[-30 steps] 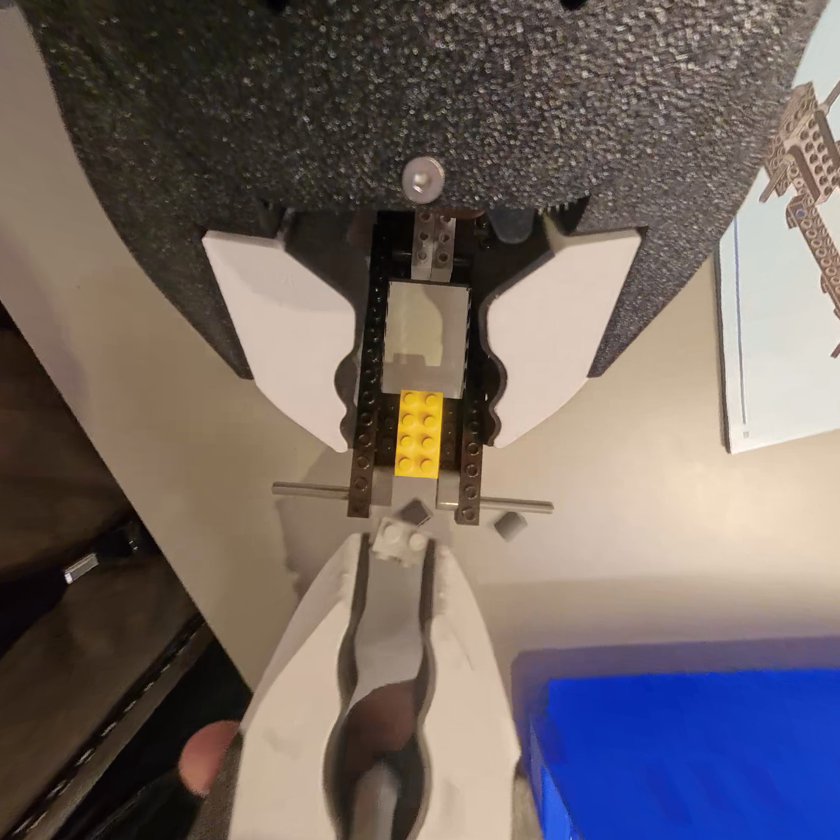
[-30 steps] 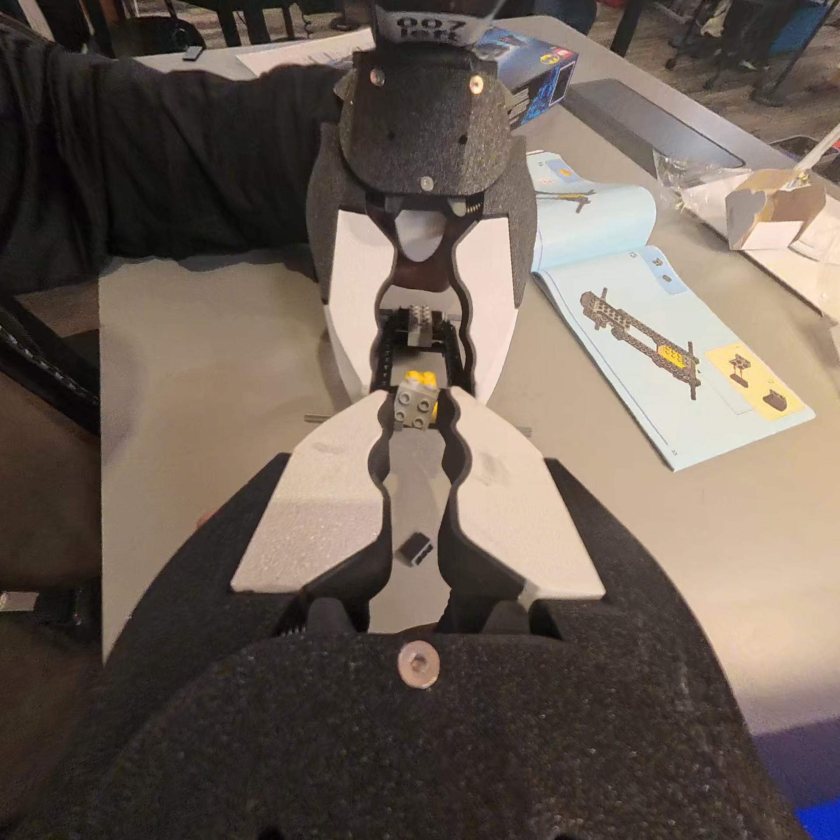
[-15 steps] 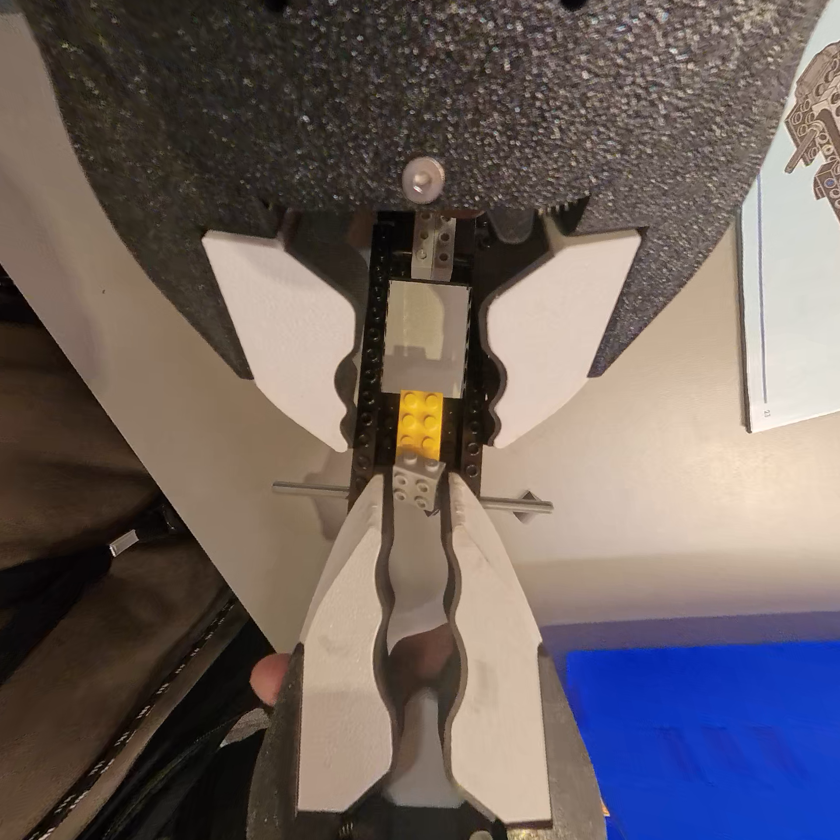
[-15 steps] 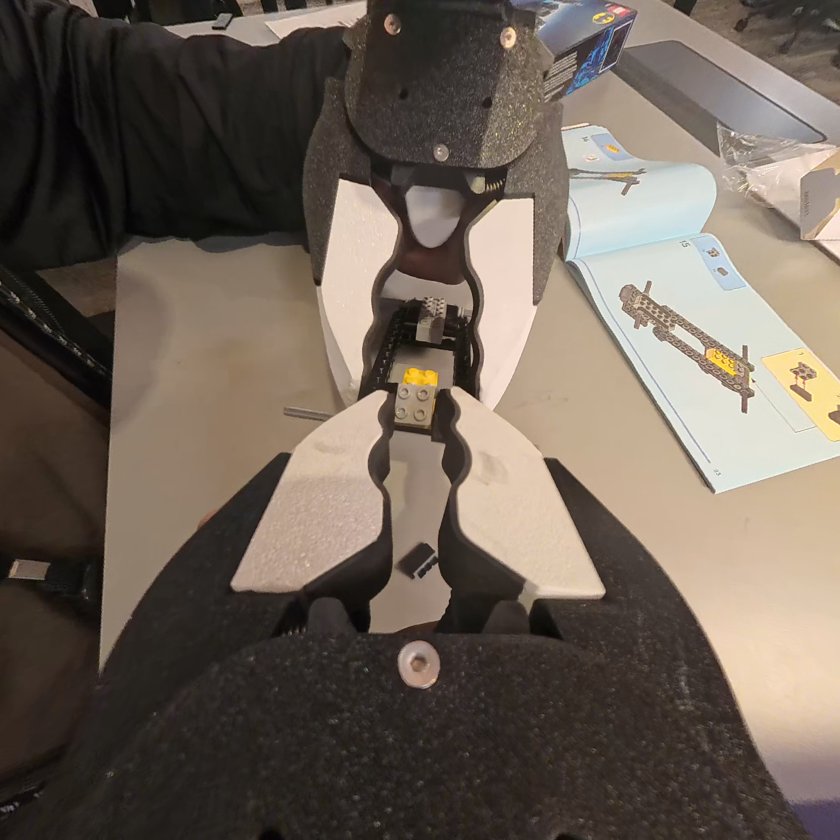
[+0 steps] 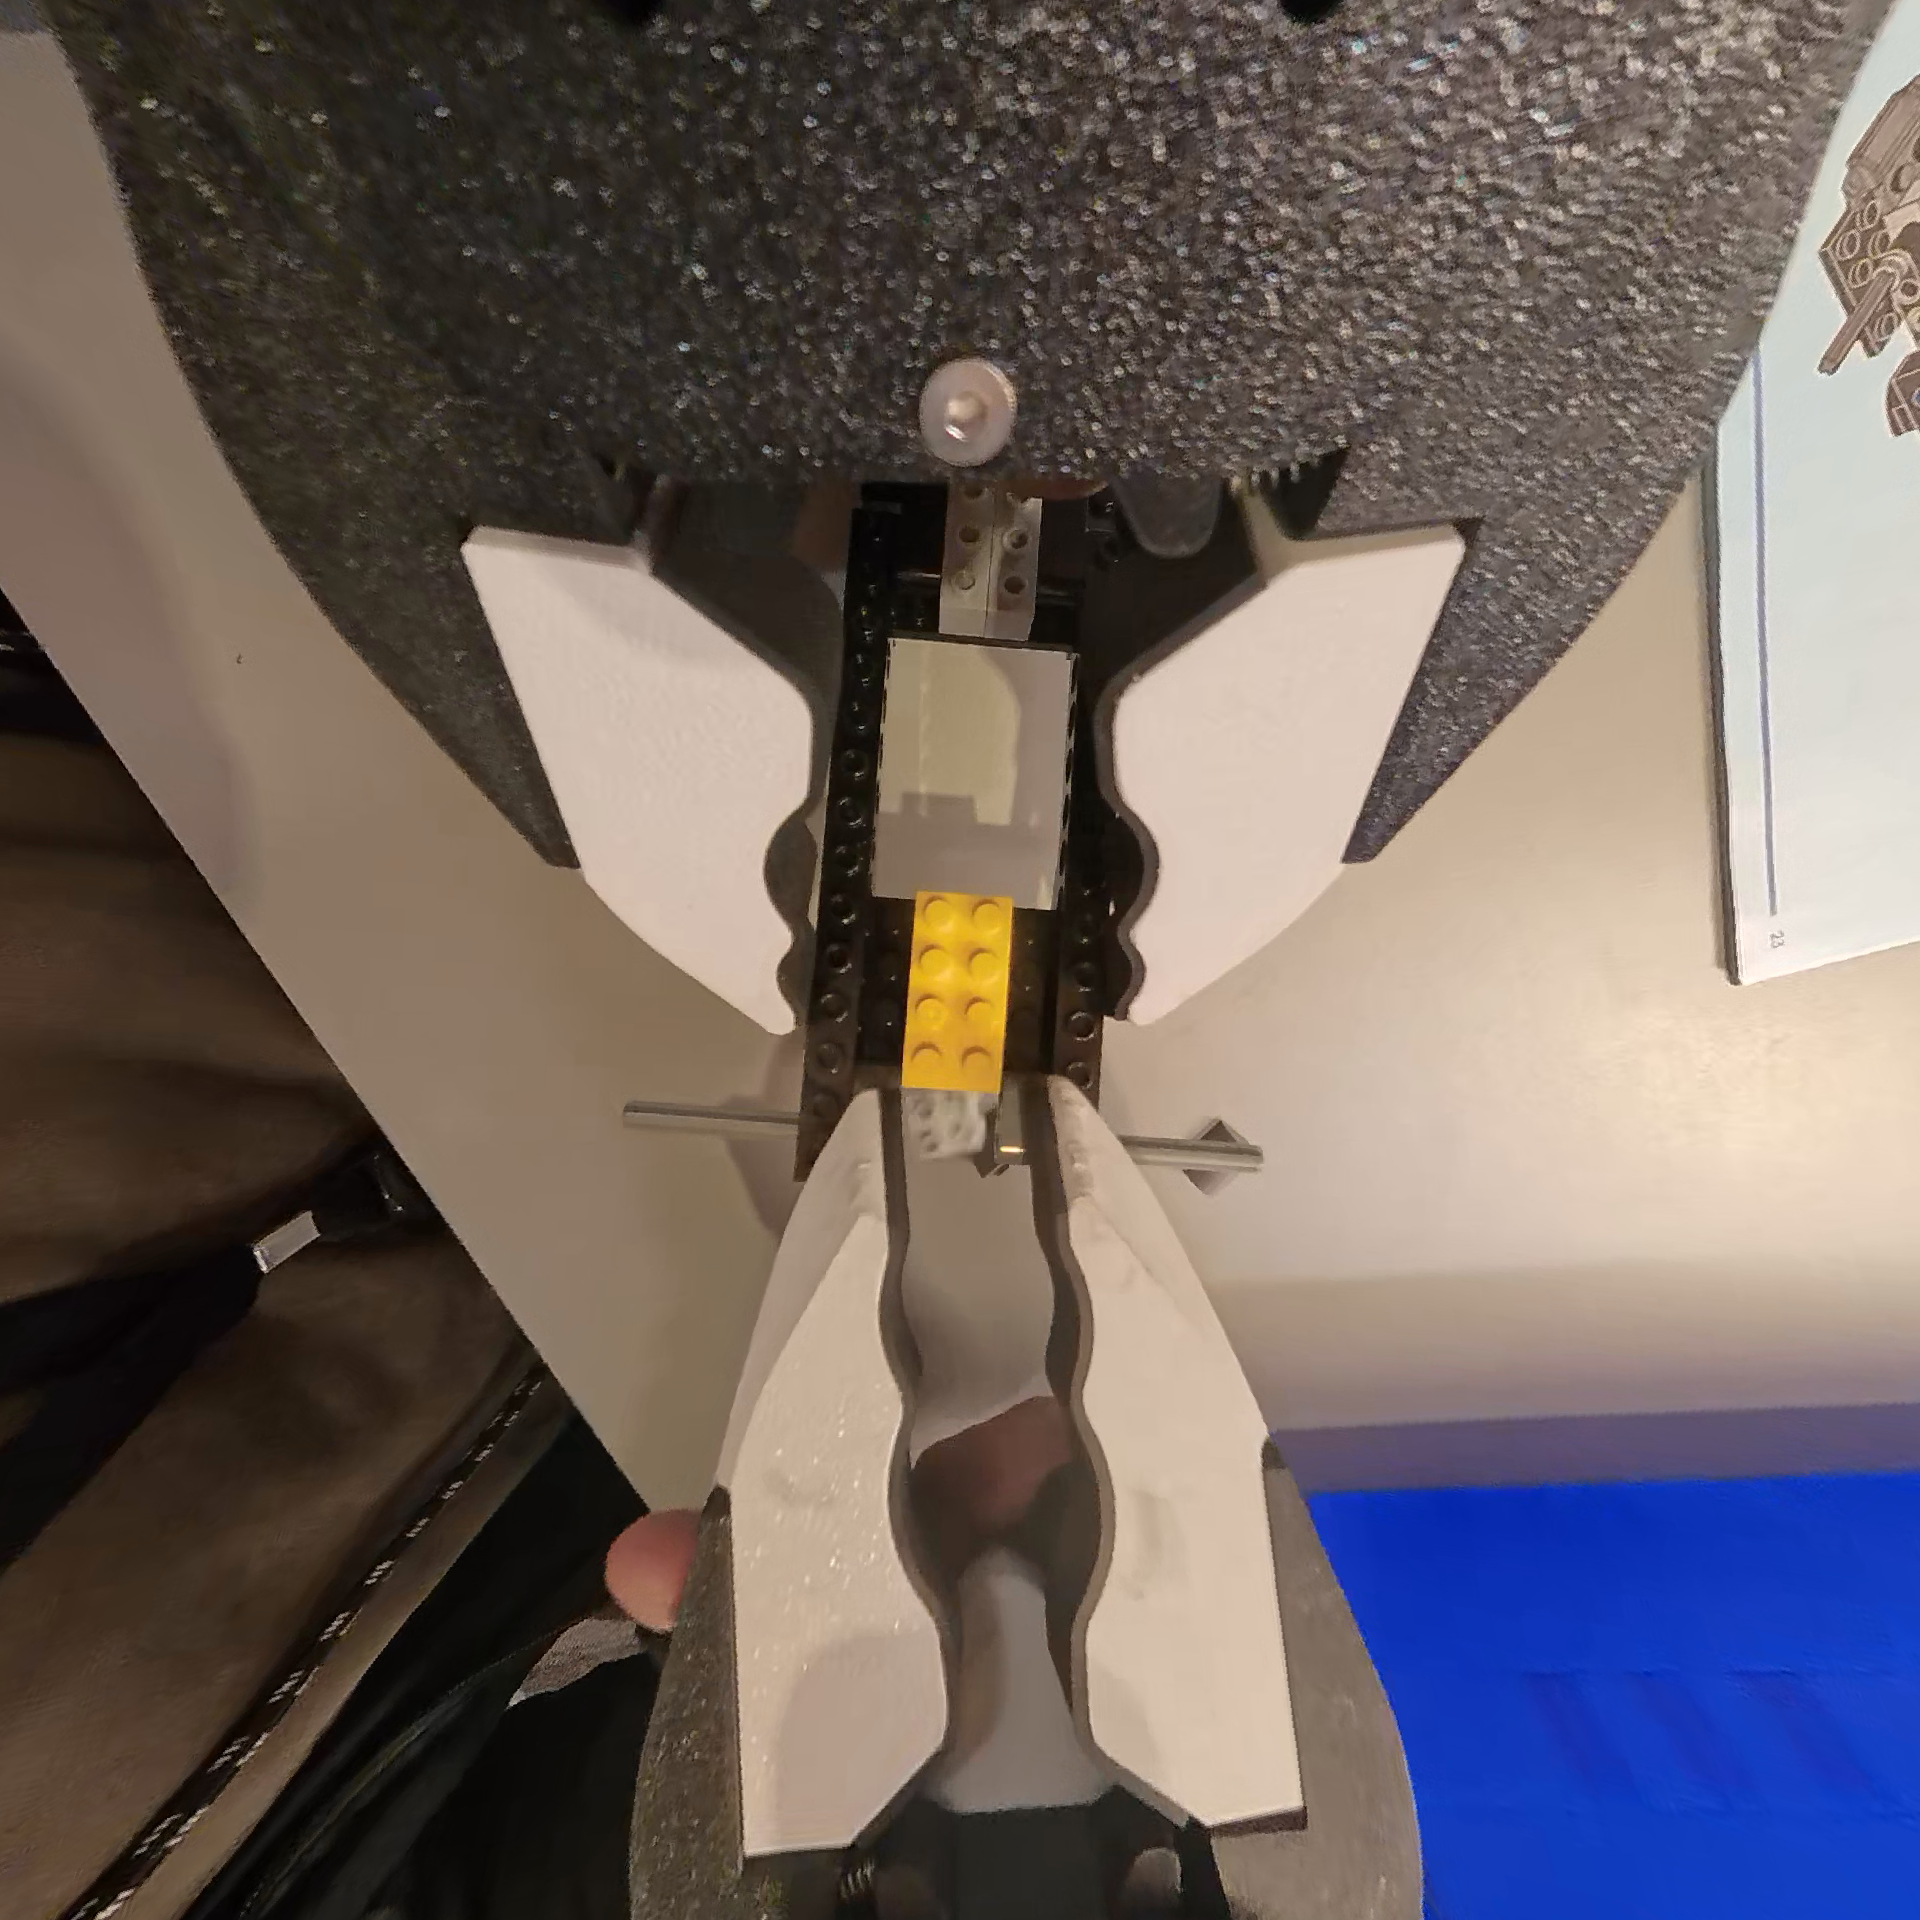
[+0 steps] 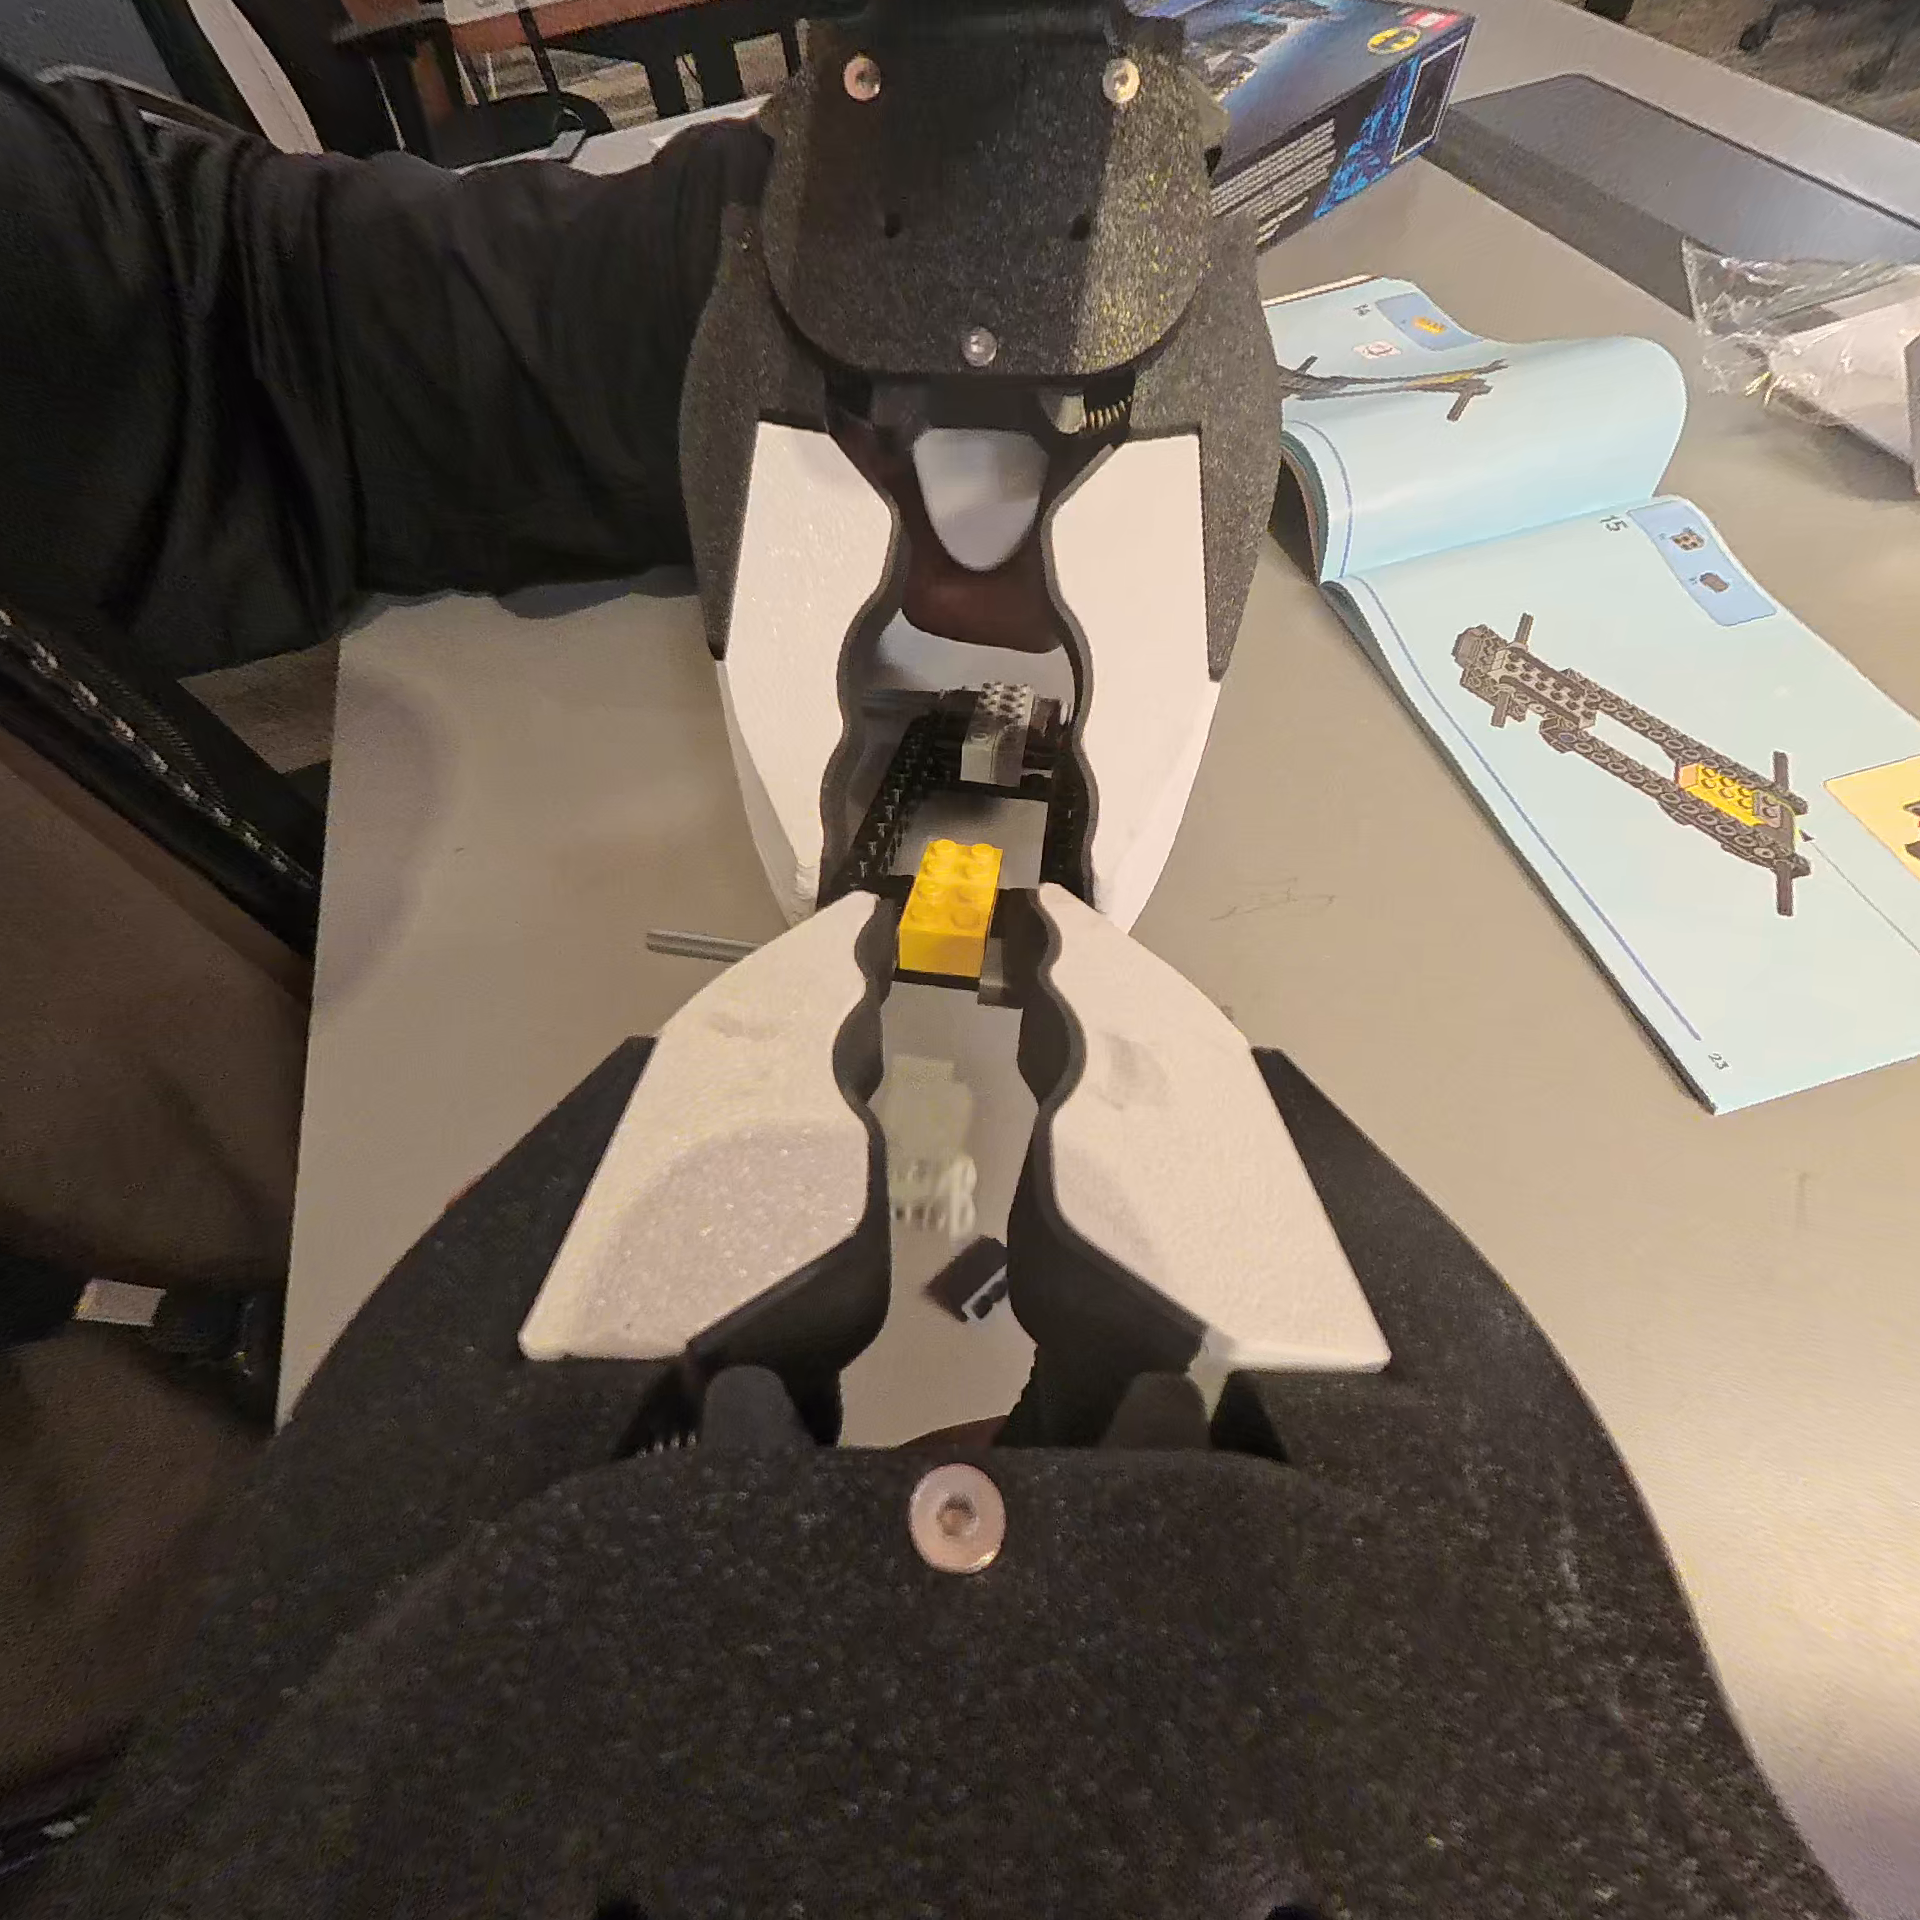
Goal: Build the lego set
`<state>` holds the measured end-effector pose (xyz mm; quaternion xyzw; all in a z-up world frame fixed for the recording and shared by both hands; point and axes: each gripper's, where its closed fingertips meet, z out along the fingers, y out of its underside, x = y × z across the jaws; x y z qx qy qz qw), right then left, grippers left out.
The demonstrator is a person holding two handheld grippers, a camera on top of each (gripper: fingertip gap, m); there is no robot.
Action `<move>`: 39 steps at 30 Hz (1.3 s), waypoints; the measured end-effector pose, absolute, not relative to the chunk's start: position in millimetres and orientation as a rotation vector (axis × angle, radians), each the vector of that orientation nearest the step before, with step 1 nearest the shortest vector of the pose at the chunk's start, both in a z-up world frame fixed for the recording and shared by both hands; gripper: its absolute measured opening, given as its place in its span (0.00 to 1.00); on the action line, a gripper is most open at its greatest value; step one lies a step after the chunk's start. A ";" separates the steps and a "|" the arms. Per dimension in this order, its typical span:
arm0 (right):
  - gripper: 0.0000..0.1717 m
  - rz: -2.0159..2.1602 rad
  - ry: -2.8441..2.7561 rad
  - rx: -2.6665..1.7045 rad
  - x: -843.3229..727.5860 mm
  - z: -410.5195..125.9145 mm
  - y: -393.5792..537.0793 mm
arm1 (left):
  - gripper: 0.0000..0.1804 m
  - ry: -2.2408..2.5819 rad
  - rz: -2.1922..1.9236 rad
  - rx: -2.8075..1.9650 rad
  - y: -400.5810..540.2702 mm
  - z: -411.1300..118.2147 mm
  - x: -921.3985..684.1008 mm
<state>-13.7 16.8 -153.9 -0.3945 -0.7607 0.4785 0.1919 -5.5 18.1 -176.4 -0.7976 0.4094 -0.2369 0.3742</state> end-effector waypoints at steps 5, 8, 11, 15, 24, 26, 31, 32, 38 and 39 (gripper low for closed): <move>0.14 1.317 -2.082 -1.140 -11.9 -150.0 29.5 | 0.30 1.050 -0.547 -2.096 18.6 -183.0 -14.1; 0.14 1.264 -2.046 -1.203 0.9 -150.0 43.8 | 0.30 1.076 -0.502 -2.148 16.8 -192.1 -16.9; 0.14 1.124 -2.064 -1.263 27.2 -164.1 57.6 | 0.30 1.125 -0.458 -2.201 13.8 -203.6 -16.5; 0.15 0.903 -2.153 -1.395 64.3 -197.8 68.7 | 0.30 1.164 -0.425 -2.247 11.8 -213.1 -15.5; 0.18 0.664 -2.459 -0.843 70.5 -217.8 63.2 | 0.30 1.197 -0.394 -2.258 9.2 -215.7 -12.6; 0.19 0.663 -2.531 -0.708 69.6 -217.7 58.7 | 0.30 1.207 -0.395 -2.242 8.3 -214.2 -10.4; 0.19 0.669 -2.673 -0.558 67.7 -221.3 56.2 | 0.30 1.200 -0.407 -2.220 8.5 -211.0 -10.1; 0.18 0.680 -2.698 -0.557 67.8 -222.3 55.7 | 0.30 1.194 -0.409 -2.215 9.0 -210.2 -10.5; 0.10 0.732 -2.737 -0.559 66.3 -224.2 46.7 | 0.30 1.144 -0.397 -2.167 13.2 -200.8 -14.3; 0.10 0.737 -2.728 -0.573 64.8 -224.1 45.8 | 0.30 1.129 -0.391 -2.160 14.4 -199.2 -15.5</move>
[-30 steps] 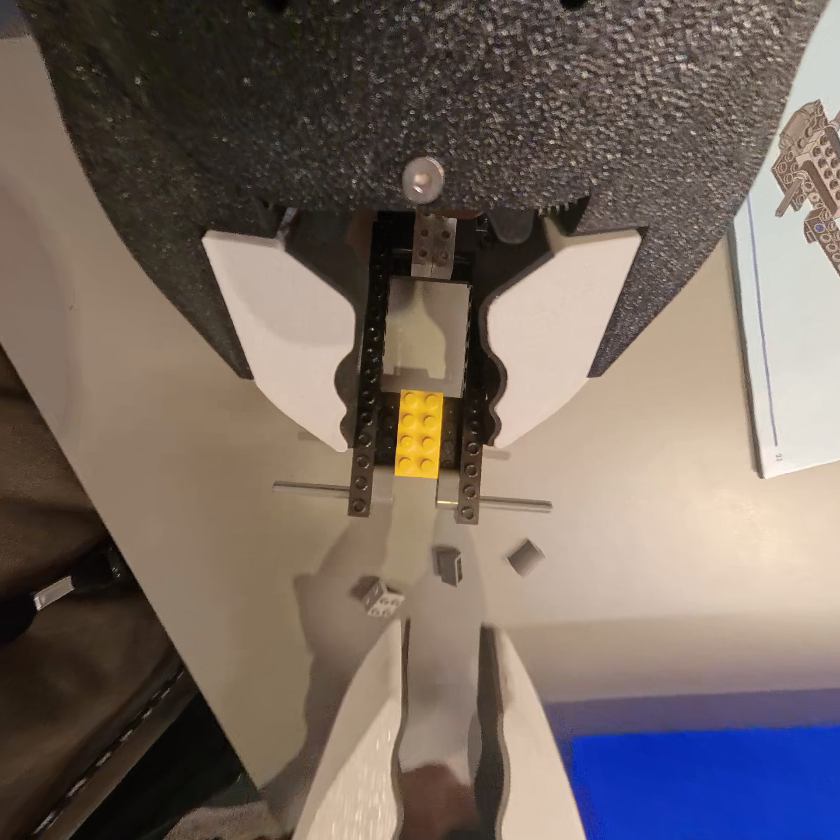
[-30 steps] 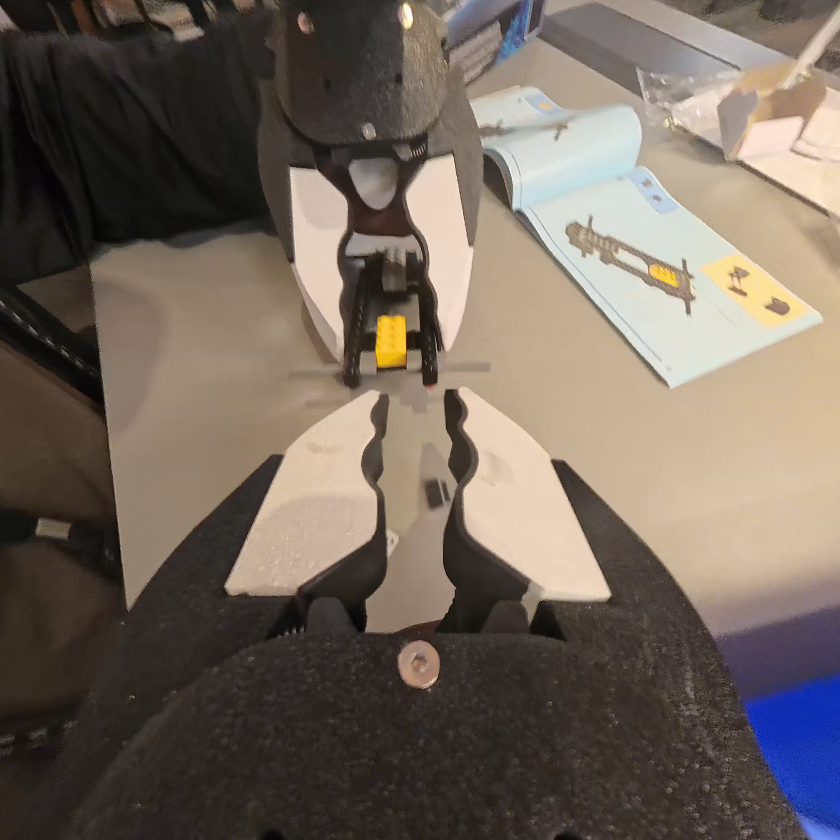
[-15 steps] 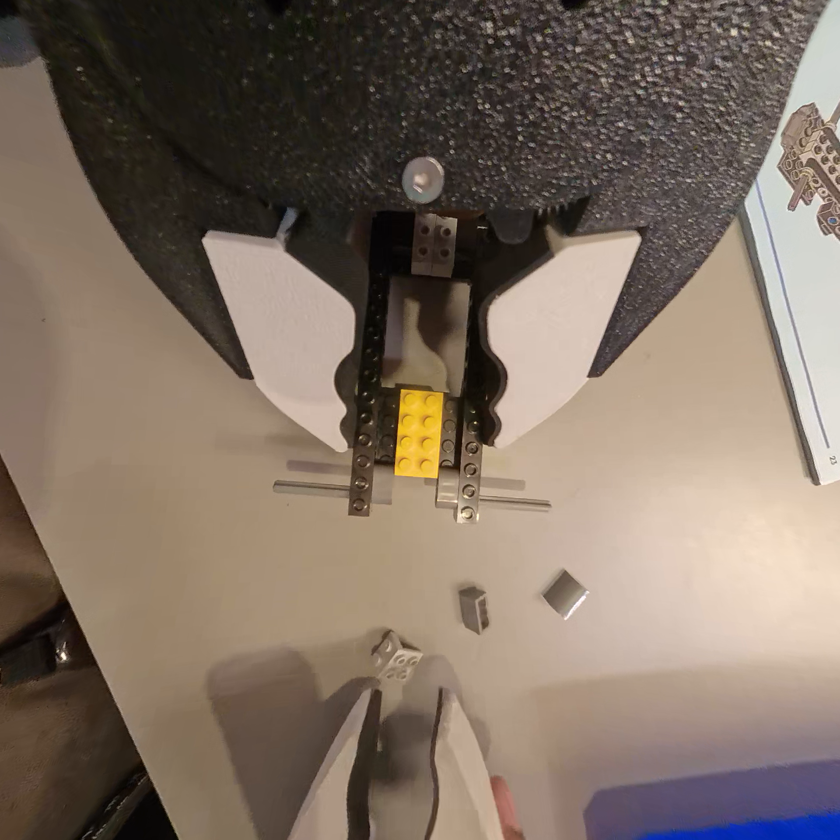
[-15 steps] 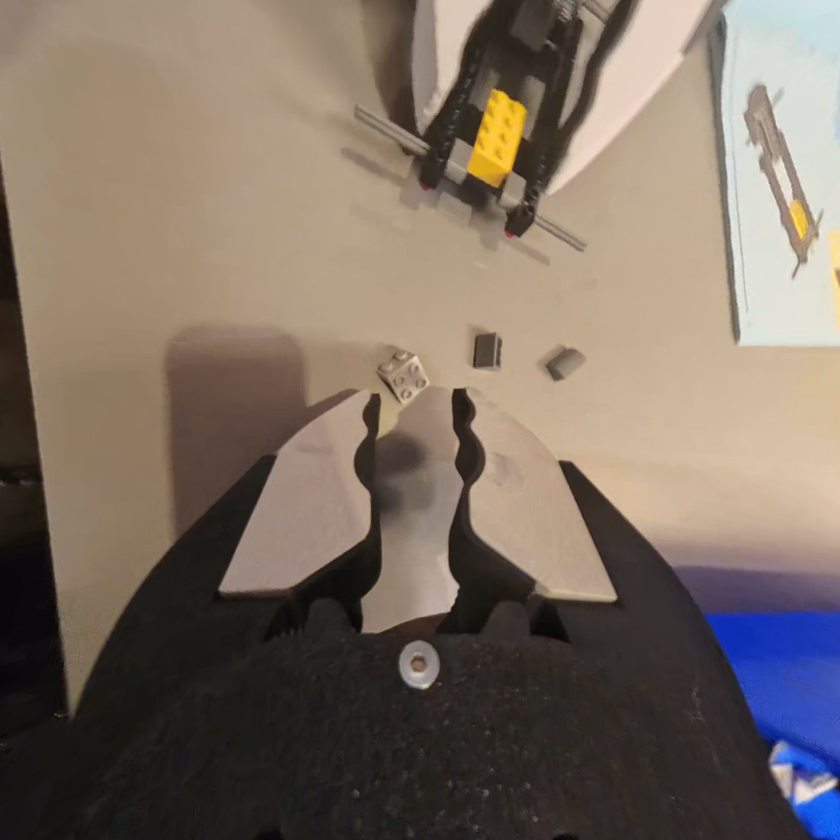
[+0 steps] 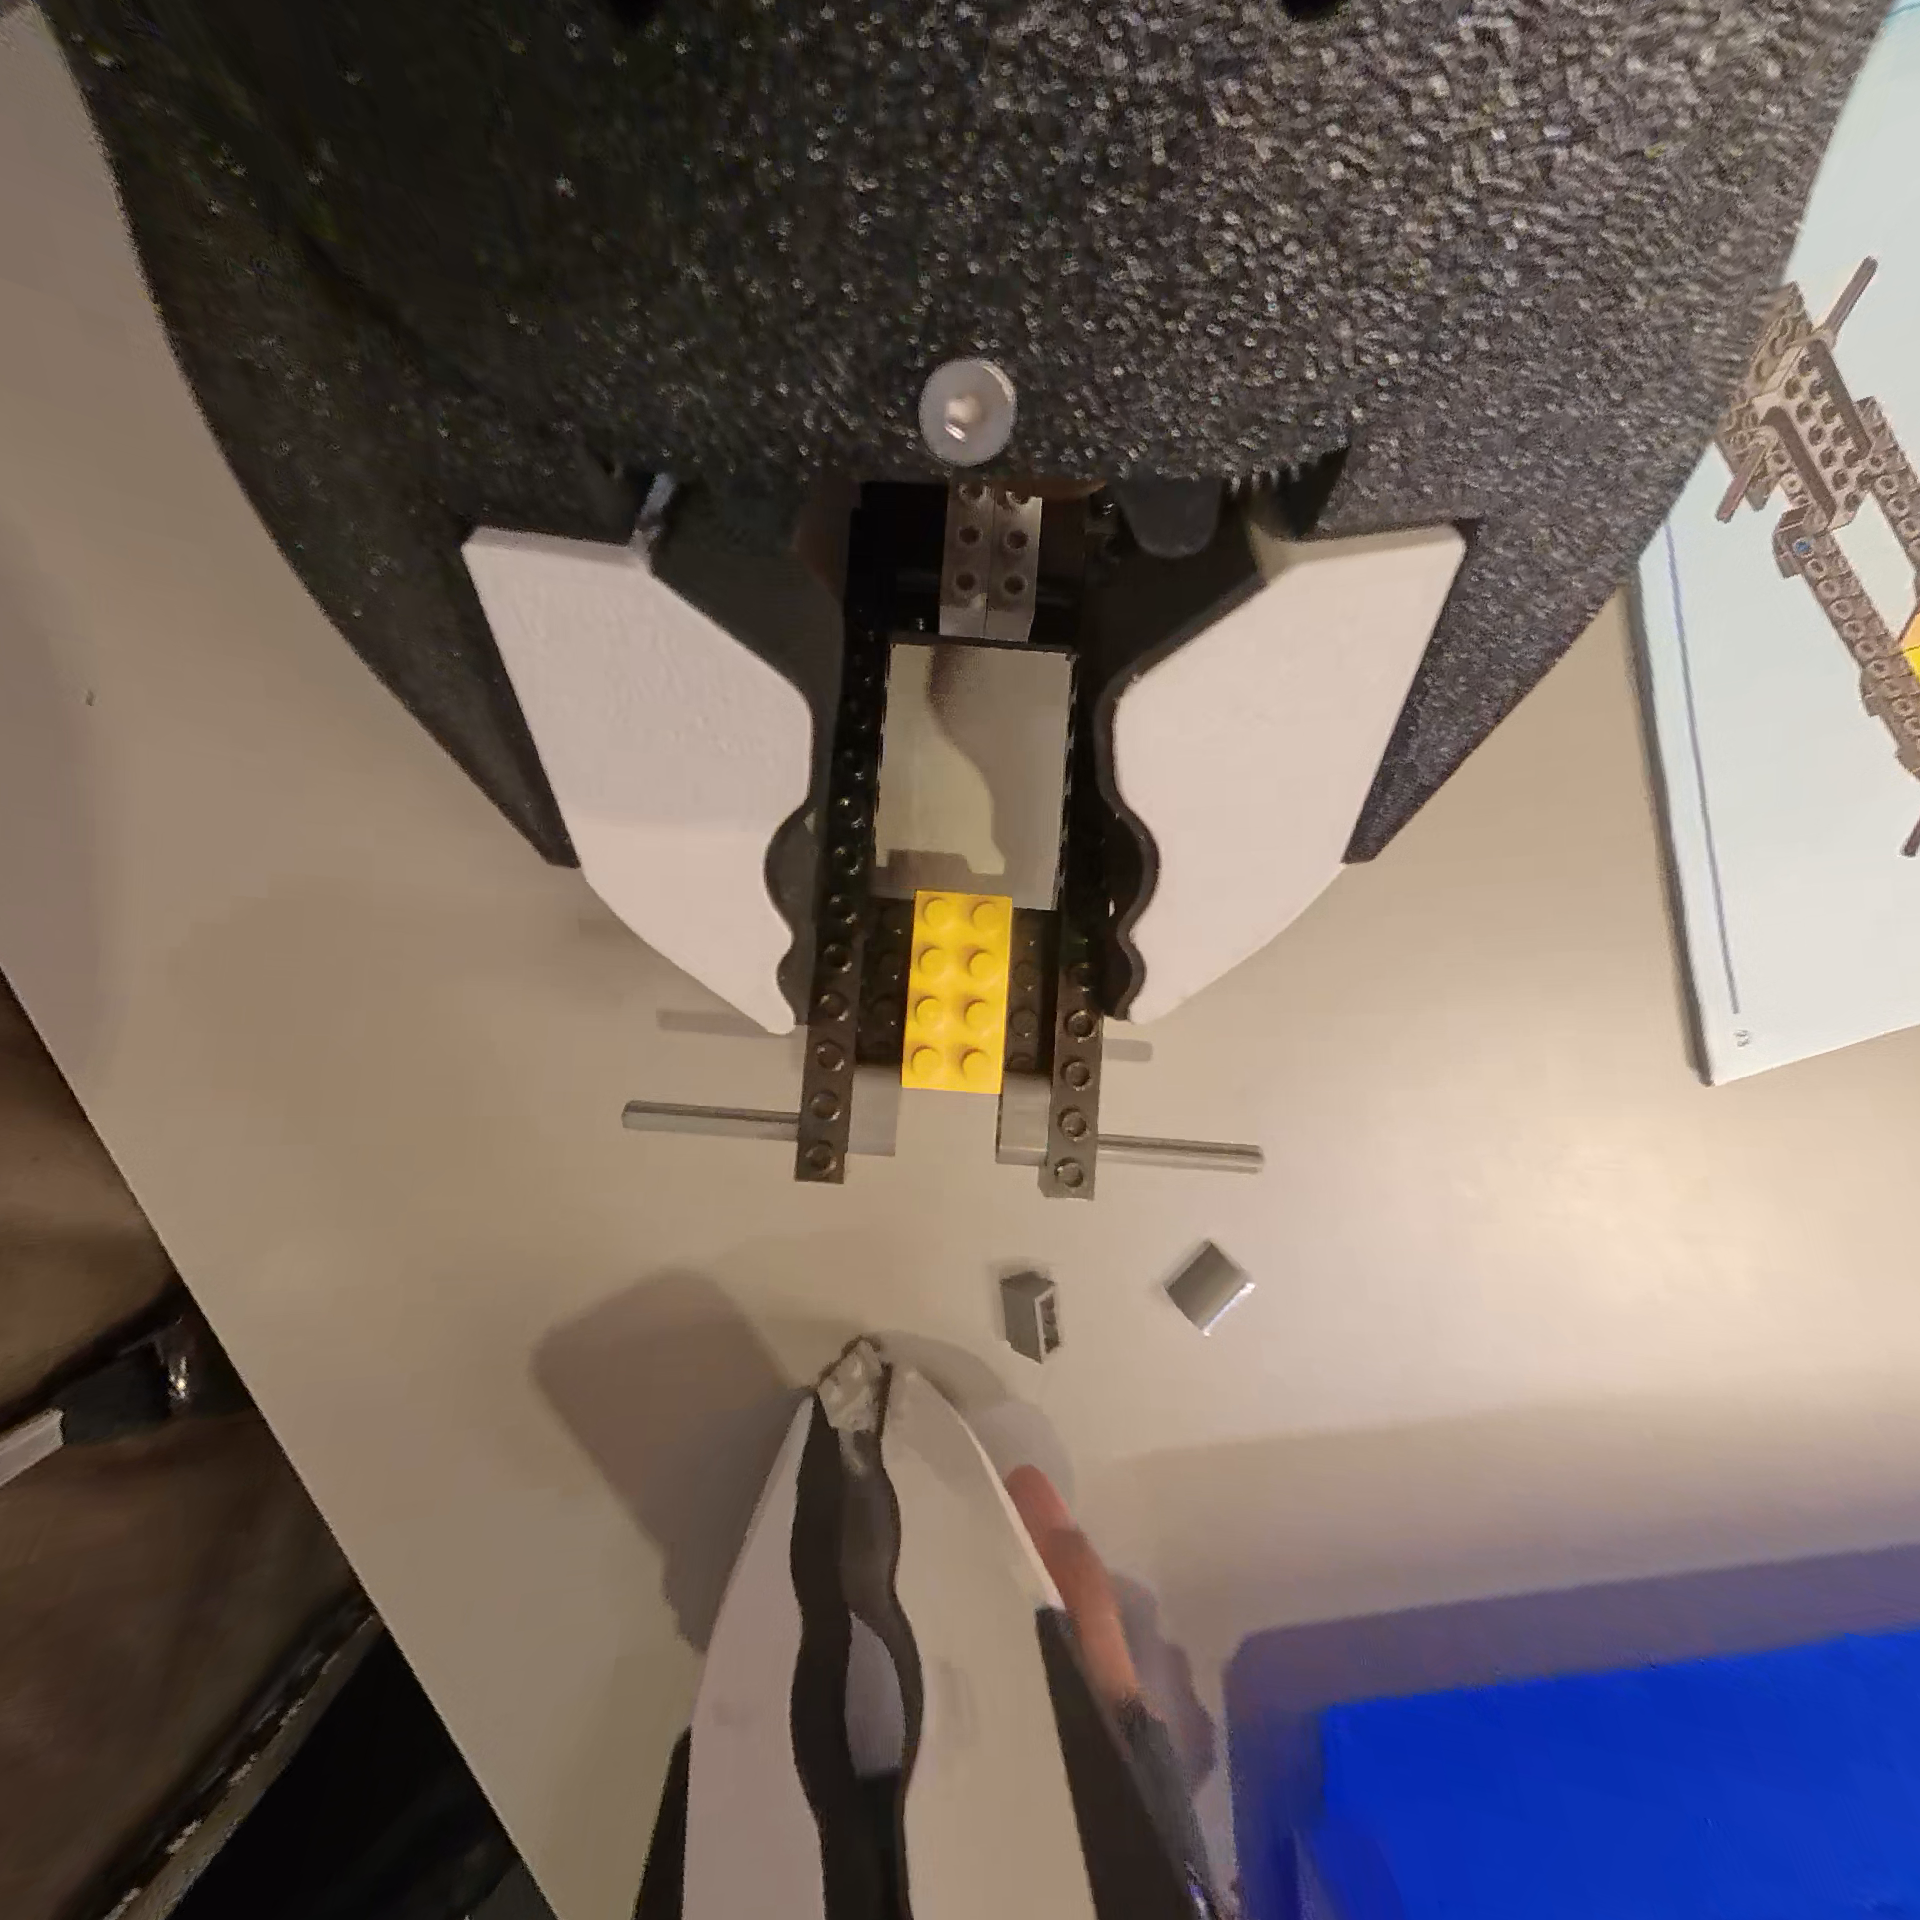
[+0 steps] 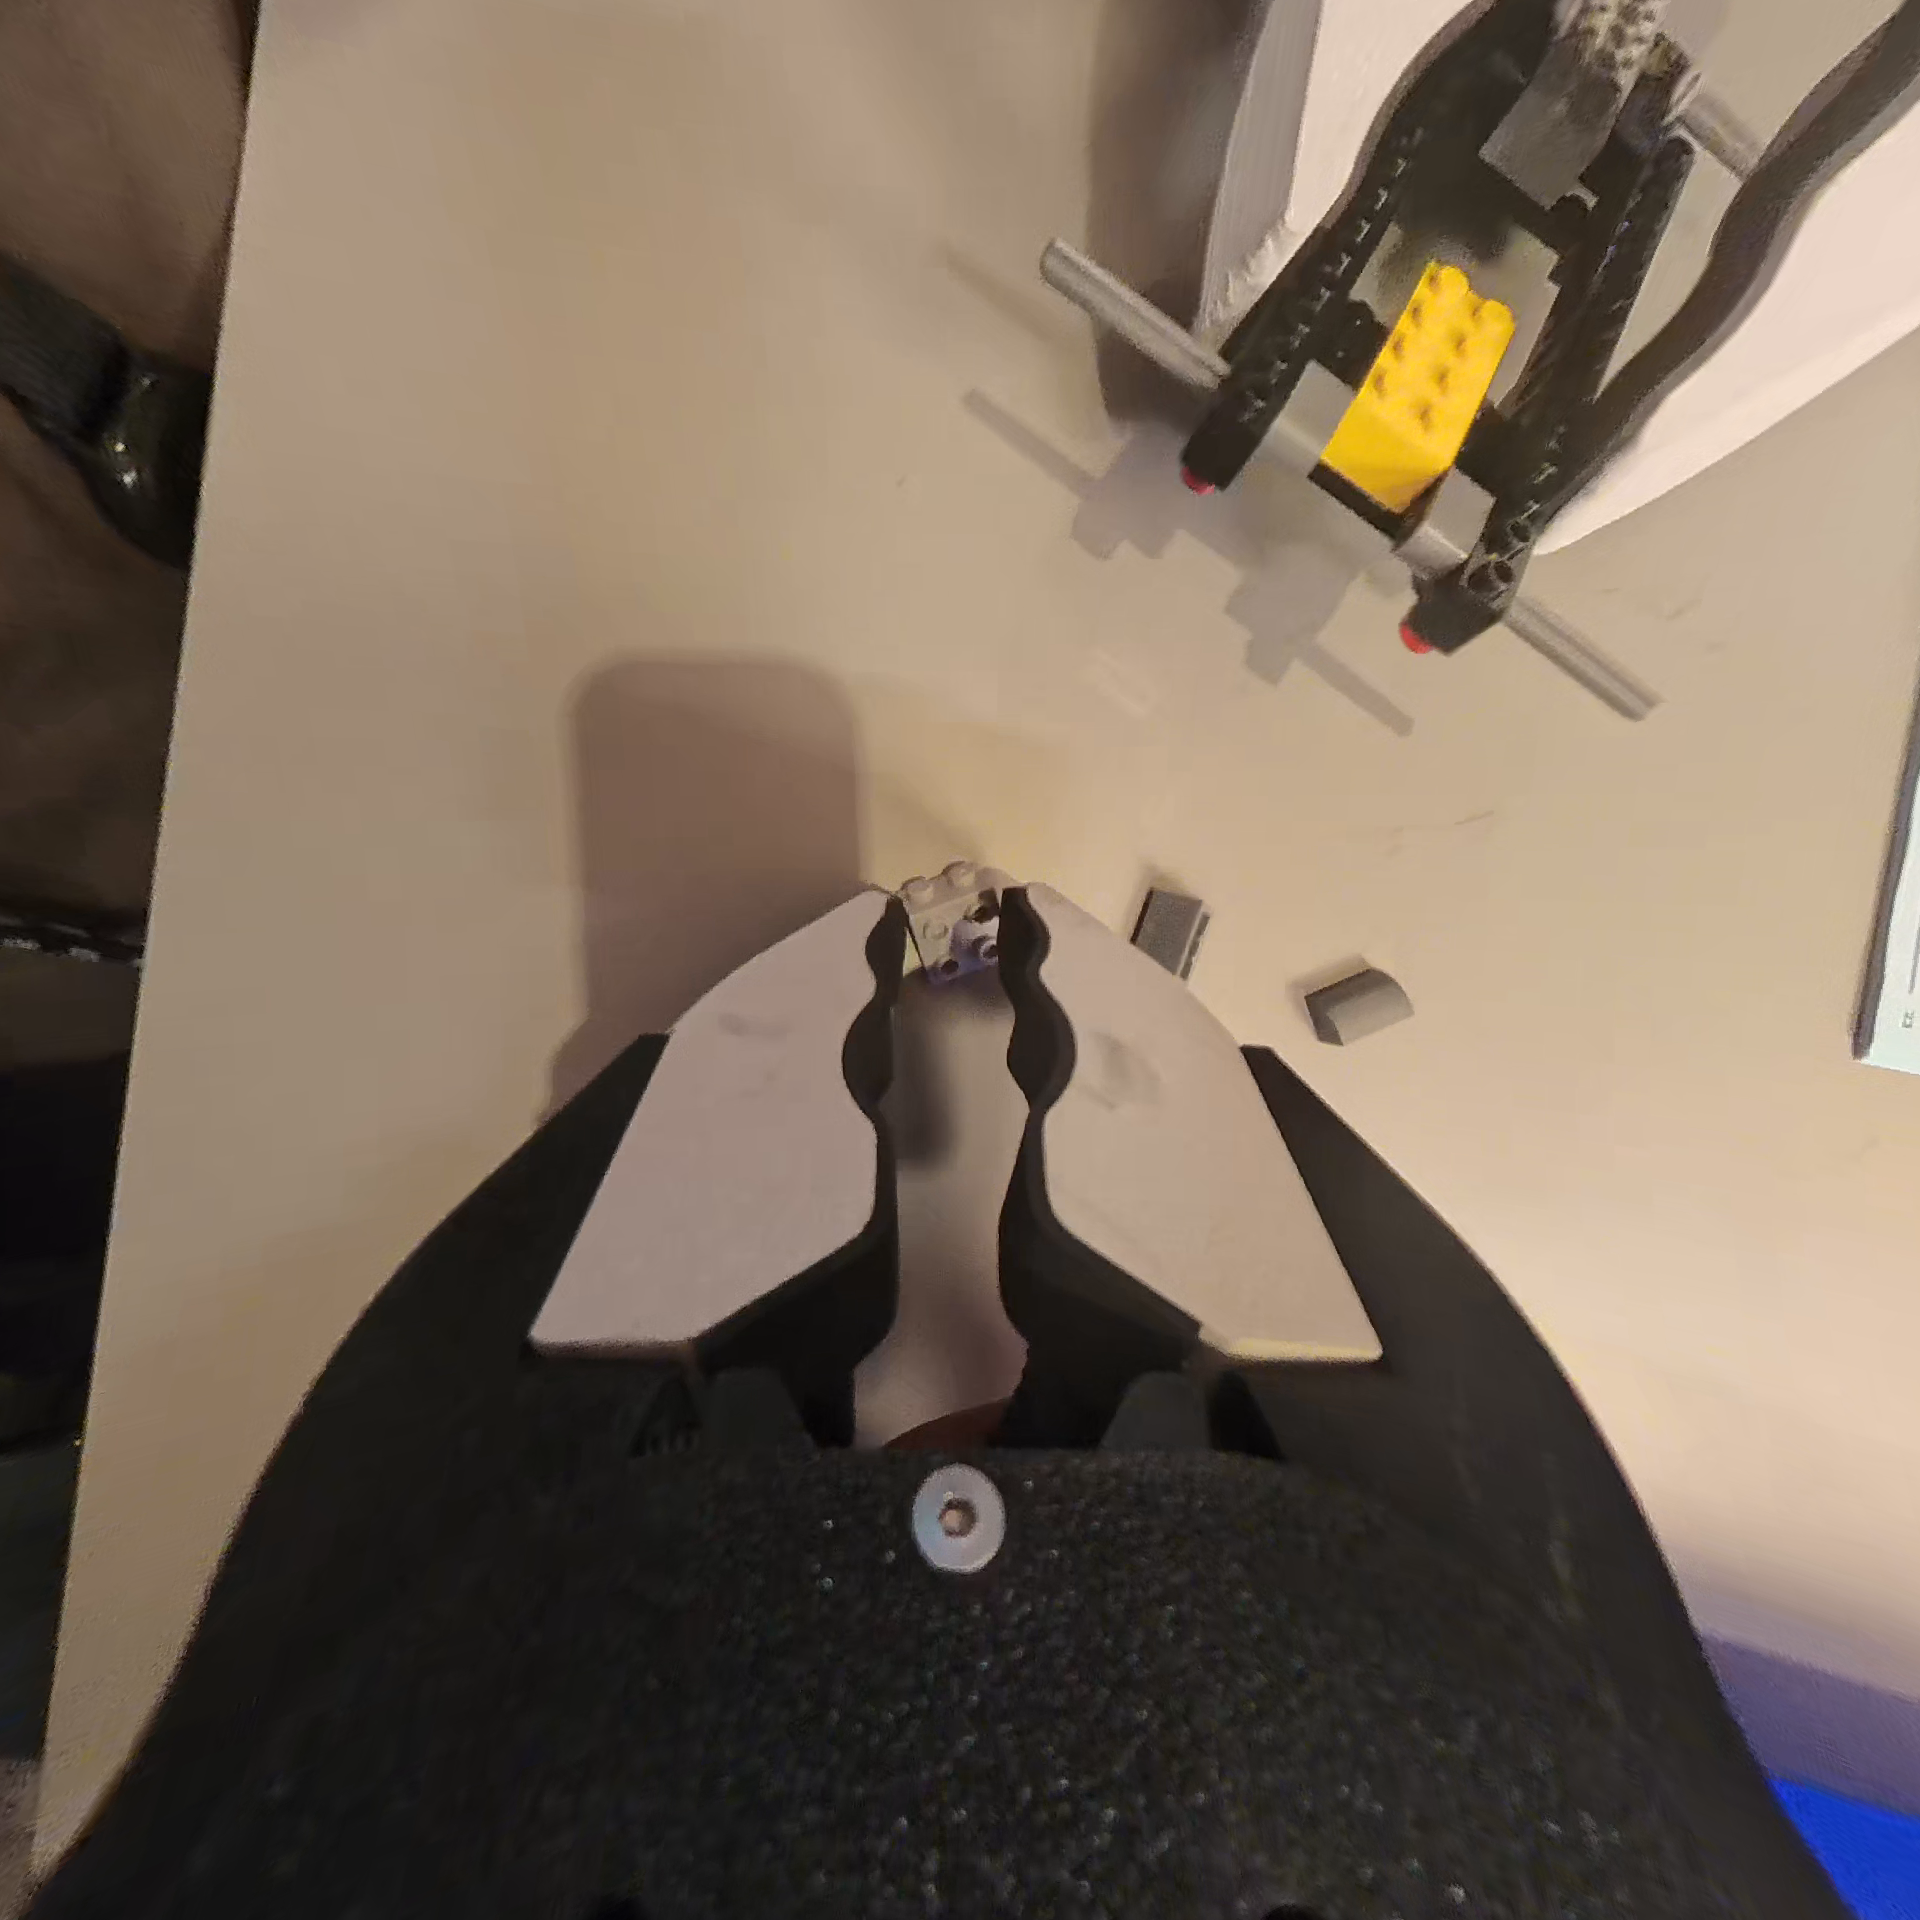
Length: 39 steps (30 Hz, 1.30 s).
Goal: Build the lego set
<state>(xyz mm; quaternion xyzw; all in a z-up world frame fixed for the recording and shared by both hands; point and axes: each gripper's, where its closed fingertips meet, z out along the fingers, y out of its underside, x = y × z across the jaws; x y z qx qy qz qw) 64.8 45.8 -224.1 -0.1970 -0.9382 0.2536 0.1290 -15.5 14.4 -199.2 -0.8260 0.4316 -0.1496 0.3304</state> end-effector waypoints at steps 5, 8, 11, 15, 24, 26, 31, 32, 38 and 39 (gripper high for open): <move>0.10 0.756 -2.627 -0.715 50.0 -220.8 49.4 | 0.30 1.021 -0.323 -2.138 23.1 -191.0 -23.4; 0.10 0.859 -2.499 -0.879 33.2 -201.3 52.9 | 0.30 0.905 -0.247 -2.098 32.6 -179.9 -27.5; 0.10 1.019 -2.323 -1.008 12.6 -164.3 55.2 | 0.30 0.768 -0.184 -2.054 41.7 -165.6 -30.2; 0.10 1.156 -2.179 -0.990 -6.3 -119.9 52.4 | 0.30 0.671 -0.110 -2.019 48.6 -153.8 -29.2; 0.10 1.094 -2.231 -0.901 -19.8 -115.4 43.1 | 0.30 0.574 -0.143 -2.045 50.2 -146.9 -24.1; 0.10 1.094 -2.233 -0.909 -22.1 -118.3 43.0 | 0.30 0.565 -0.154 -2.067 49.5 -148.0 -23.8; 0.10 1.115 -2.233 -0.909 -25.2 -123.9 40.2 | 0.30 0.575 -0.141 -2.086 48.4 -150.9 -24.0; 0.10 1.121 -2.229 -0.905 -25.7 -124.0 39.8 | 0.30 0.572 -0.145 -2.086 48.2 -150.9 -23.9; 0.10 1.158 -2.207 -0.901 -27.9 -126.2 39.7 | 0.30 0.554 -0.179 -2.105 46.8 -152.7 -24.8; 0.10 1.163 -2.209 -0.903 -27.7 -127.2 39.7 | 0.30 0.552 -0.187 -2.113 46.4 -153.7 -24.8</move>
